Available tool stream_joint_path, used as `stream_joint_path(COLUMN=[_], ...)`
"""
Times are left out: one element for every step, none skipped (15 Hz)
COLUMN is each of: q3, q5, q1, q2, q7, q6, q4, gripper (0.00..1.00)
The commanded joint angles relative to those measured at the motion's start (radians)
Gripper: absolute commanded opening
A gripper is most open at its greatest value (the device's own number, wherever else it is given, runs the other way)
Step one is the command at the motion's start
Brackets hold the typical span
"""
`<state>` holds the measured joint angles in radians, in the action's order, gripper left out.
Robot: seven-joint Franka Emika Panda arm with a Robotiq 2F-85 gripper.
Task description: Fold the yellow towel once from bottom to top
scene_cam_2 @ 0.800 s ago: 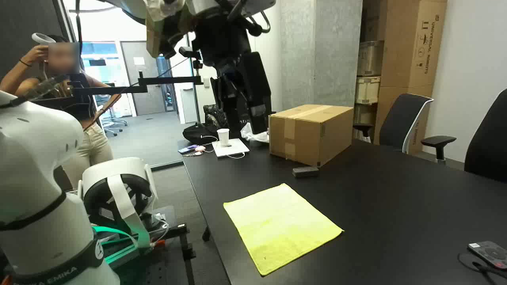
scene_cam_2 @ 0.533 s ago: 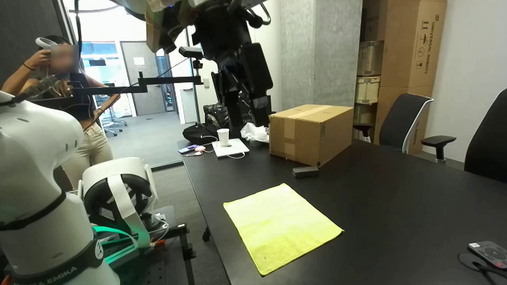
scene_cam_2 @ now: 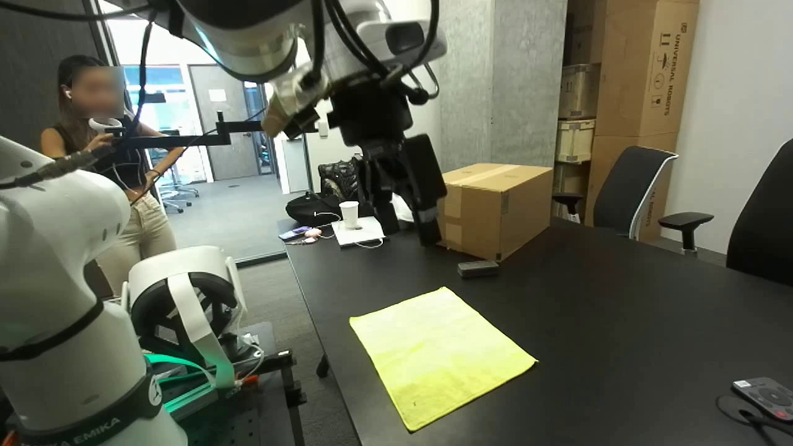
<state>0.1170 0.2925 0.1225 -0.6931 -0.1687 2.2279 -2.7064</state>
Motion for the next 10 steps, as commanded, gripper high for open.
stream_joint_path(q3=[-0.012, -0.013, -0.014, -0.025, -0.021, -0.019, -0.025, -0.029, -0.028, -0.030], q5=[-0.013, -0.036, -0.058, -0.074, -0.118, -0.165, -0.200, -0.247, -0.310, -0.397], q1=[0.005, -0.005, -0.014, -0.018, -0.038, -0.057, -0.067, -0.083, -0.101, -0.120], q2=[0.155, 0.229, 0.282, 0.343, 0.405, 0.470, 0.531, 0.588, 0.642, 0.698], q7=[0.090, 0.105, 0.114, 0.137, 0.133, 0.133, 0.139, 0.140, 0.128, 0.115], q6=[0.252, 0.292, 0.333, 0.358, 0.380, 0.399, 0.420, 0.432, 0.437, 0.433], q4=[-0.057, -0.046, -0.062, -0.062, -0.054, -0.044, -0.033, -0.020, -0.004, 0.016], gripper=[1.00, 1.00, 1.00, 1.00, 1.00, 1.00, 1.00, 1.00, 1.00, 1.00])
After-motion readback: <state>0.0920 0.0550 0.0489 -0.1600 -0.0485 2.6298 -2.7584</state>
